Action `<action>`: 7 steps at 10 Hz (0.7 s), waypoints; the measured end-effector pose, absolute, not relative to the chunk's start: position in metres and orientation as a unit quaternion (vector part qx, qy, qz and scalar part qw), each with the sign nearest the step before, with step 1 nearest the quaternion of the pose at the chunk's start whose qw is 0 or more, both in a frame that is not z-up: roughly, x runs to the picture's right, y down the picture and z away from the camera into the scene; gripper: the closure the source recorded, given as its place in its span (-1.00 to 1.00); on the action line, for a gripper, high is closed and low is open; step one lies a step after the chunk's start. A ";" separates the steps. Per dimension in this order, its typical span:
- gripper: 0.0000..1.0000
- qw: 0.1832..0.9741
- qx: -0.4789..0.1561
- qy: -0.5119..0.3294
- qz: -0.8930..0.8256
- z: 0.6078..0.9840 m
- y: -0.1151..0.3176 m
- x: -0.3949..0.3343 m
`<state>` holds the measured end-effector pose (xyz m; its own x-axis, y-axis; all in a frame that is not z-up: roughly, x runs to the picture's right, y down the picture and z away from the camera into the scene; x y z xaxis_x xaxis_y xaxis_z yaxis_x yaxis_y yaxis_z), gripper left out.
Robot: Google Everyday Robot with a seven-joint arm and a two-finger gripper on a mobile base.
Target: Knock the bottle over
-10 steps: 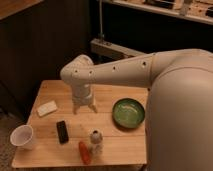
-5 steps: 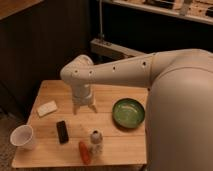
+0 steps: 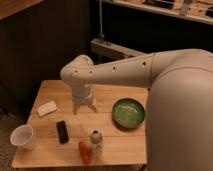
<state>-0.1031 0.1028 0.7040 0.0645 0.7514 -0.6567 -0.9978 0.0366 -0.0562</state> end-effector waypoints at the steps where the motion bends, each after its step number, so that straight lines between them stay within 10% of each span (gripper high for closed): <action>1: -0.30 0.681 -0.263 0.234 0.642 0.704 0.103 -0.103; 7: -0.30 0.679 -0.266 0.235 0.642 0.695 0.106 -0.099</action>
<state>-0.0987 0.1060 0.6952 0.0646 0.7477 -0.6609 -0.9977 0.0338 -0.0592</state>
